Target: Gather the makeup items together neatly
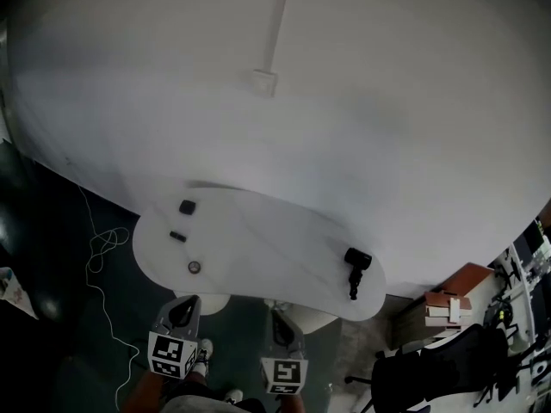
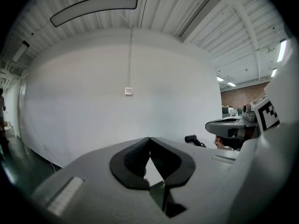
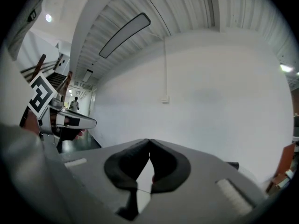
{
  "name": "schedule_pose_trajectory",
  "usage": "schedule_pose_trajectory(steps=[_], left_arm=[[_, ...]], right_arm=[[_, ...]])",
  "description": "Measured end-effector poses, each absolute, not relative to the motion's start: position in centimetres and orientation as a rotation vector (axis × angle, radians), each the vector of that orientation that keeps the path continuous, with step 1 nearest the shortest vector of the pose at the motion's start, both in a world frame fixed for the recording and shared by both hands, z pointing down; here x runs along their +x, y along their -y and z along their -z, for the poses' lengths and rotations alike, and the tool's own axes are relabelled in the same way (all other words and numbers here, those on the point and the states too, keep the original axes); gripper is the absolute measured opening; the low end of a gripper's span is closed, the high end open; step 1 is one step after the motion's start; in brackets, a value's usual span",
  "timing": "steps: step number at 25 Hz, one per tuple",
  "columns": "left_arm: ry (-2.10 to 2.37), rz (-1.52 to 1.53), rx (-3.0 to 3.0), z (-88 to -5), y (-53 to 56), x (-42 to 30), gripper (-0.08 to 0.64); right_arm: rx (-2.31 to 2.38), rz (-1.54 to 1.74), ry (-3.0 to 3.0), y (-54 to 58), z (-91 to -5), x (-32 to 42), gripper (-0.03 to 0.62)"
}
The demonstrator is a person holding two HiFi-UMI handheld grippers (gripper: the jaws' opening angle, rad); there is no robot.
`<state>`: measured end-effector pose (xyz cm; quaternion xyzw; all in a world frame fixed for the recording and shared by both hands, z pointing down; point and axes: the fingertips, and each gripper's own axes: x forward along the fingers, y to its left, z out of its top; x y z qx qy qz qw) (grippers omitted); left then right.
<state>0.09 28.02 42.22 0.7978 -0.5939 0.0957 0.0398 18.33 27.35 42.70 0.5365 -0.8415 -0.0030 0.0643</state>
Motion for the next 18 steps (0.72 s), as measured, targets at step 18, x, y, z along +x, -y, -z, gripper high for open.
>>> schedule_pose_trajectory(steps=[18], left_arm=[[1.936,-0.38,2.119,-50.1,-20.6,-15.3,0.011]], right_arm=[[1.227,-0.138,2.634,-16.0,-50.8,0.1,0.005]])
